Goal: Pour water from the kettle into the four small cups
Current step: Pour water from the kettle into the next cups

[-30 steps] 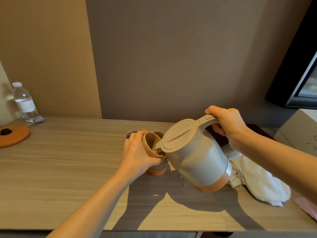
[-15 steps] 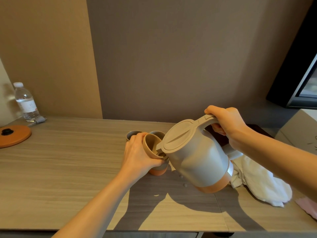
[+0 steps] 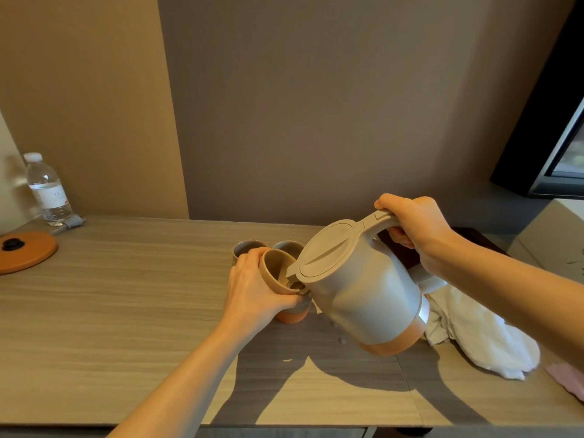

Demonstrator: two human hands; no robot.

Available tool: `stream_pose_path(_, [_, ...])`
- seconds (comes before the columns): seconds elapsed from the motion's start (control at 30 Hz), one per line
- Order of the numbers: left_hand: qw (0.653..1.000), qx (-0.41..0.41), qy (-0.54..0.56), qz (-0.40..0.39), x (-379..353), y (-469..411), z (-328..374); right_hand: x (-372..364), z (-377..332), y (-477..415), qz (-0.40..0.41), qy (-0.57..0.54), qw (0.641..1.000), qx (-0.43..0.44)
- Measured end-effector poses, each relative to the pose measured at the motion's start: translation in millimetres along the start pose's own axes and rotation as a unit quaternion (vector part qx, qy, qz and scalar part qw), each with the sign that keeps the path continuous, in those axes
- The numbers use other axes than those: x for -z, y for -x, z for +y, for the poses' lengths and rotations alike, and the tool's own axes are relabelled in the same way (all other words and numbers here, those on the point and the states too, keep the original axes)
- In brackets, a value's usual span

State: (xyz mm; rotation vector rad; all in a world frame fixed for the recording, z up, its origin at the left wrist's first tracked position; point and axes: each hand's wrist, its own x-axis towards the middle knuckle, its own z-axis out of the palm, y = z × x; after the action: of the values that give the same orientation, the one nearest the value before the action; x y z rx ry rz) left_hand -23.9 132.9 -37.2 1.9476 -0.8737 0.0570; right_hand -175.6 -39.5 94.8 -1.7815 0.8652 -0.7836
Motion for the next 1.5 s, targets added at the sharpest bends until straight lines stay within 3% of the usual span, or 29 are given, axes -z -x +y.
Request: stream_pose_path(1.5, [0.991, 0.072, 0.108, 0.017, 13.2, 21.2, -6.9, -17.9, -21.5, 7.7, -0.019, 0.028, 0.999, 0.027])
